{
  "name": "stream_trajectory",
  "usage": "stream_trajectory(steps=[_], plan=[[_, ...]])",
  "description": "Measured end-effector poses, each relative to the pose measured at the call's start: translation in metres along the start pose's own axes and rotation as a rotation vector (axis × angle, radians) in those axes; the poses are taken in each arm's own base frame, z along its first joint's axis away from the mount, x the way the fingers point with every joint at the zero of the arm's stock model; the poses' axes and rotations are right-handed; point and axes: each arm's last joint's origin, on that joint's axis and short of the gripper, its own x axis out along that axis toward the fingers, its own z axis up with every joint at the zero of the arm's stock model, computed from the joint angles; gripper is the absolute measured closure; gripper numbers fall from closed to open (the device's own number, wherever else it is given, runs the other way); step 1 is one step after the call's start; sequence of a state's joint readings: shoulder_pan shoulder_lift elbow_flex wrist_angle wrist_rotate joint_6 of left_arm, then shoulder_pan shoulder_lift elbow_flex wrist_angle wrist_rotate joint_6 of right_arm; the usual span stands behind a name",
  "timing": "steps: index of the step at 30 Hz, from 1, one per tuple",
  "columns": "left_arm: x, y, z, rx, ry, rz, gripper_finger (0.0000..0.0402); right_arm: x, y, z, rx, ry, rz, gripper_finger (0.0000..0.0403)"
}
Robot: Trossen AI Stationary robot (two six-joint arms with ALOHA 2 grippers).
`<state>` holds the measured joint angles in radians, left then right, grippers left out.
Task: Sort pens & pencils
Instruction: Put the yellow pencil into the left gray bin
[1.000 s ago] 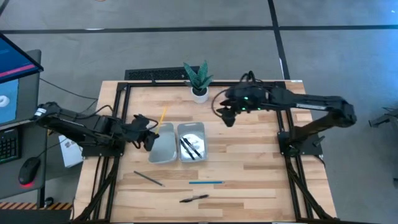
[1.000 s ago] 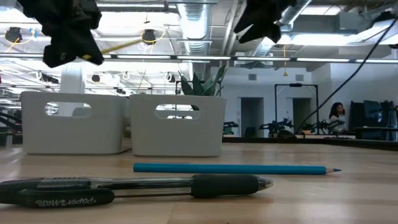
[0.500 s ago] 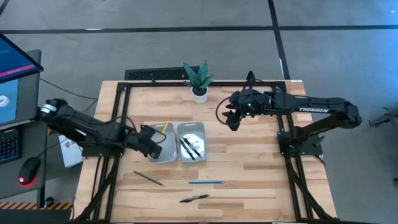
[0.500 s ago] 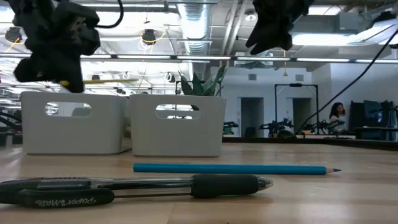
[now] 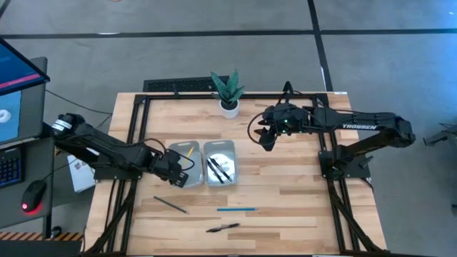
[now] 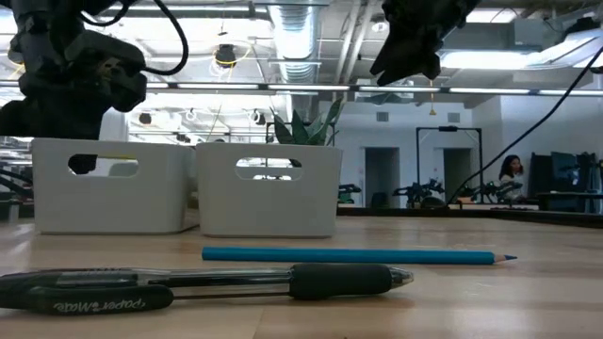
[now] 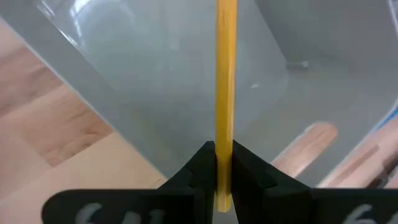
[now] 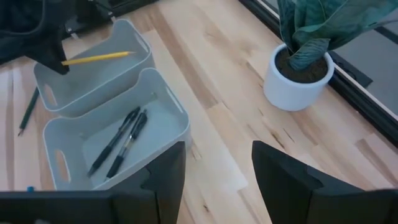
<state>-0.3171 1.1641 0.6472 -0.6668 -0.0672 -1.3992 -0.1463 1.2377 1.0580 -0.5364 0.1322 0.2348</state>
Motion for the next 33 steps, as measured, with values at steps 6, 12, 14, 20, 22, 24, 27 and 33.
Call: stream_trajectory(steps=[6, 12, 14, 20, 22, 24, 27, 33], plan=[[0.0000, -0.0013, 0.0000, 0.029, 0.001, -0.013, 0.0365, 0.0000, 0.0000, -0.0001, 0.000, 0.001, 0.000, 0.0195], [-0.0001, -0.0014, 0.0000, 0.030, 0.000, -0.015, 0.0365, 0.0000, 0.0001, -0.0001, 0.000, 0.001, 0.001, 0.0197], [-0.0001, -0.0013, 0.0001, 0.022, 0.000, -0.014, 0.0365, 0.0000, 0.0001, -0.0002, 0.000, 0.002, 0.001, 0.0198], [-0.0001, -0.0013, 0.0001, 0.016, 0.000, -0.014, 0.0365, 0.0000, 0.0000, -0.0002, -0.006, 0.002, 0.001, 0.0195], [-0.0002, -0.0013, 0.0002, 0.016, 0.000, -0.015, 0.0365, -0.0001, 0.0000, -0.0001, -0.007, 0.002, 0.001, 0.0195], [-0.0002, -0.0014, 0.0002, 0.016, -0.001, -0.016, 0.0365, -0.0001, 0.0001, -0.0001, -0.008, 0.002, 0.001, 0.0196], [-0.0002, -0.0036, 0.0006, 0.014, -0.005, -0.039, 0.0365, -0.0001, 0.0001, -0.0001, -0.008, 0.002, 0.001, 0.0198], [-0.0007, -0.0101, 0.0018, 0.046, -0.021, -0.104, 0.0364, -0.0001, 0.0001, 0.0000, -0.008, 0.002, 0.001, 0.0198]])
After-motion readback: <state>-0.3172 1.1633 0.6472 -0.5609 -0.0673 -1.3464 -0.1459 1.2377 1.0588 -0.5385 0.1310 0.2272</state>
